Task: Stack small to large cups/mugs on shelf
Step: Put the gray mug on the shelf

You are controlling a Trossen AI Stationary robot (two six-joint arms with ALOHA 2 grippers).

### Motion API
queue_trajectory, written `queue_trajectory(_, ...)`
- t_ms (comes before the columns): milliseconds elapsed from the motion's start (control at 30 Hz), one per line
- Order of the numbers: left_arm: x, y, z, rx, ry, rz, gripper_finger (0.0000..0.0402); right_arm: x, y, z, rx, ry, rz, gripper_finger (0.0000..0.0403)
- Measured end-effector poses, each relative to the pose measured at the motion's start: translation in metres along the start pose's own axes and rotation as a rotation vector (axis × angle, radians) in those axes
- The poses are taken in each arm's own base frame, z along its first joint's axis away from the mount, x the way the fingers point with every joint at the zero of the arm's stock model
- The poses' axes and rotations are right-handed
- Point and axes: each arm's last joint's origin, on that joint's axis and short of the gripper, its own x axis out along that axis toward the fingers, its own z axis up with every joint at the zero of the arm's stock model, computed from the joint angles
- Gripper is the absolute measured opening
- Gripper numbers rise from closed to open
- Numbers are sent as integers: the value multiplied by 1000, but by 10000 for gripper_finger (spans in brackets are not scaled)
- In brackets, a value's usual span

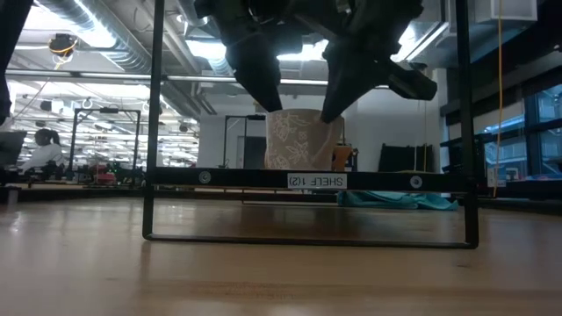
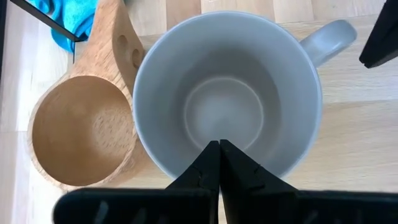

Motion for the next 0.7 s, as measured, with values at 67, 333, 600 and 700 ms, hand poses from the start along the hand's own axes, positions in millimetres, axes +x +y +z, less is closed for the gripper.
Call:
queue_trajectory(67,0,0,-1,-1,8,-2,0,0,0,0,-1,0,-2,0)
queue_trajectory(333,0,-2,-1,-35,15,-19,0,0,-5,1,-14,-22,-51,2)
queue_trajectory(600,0,-11,0,-58,11,-68,0,1,-10,6,-19,-42,-100,2)
queue_trajectory(700,0,-15,1,-64,13,-73,0,1,-11,7,-24,-57,-112,2)
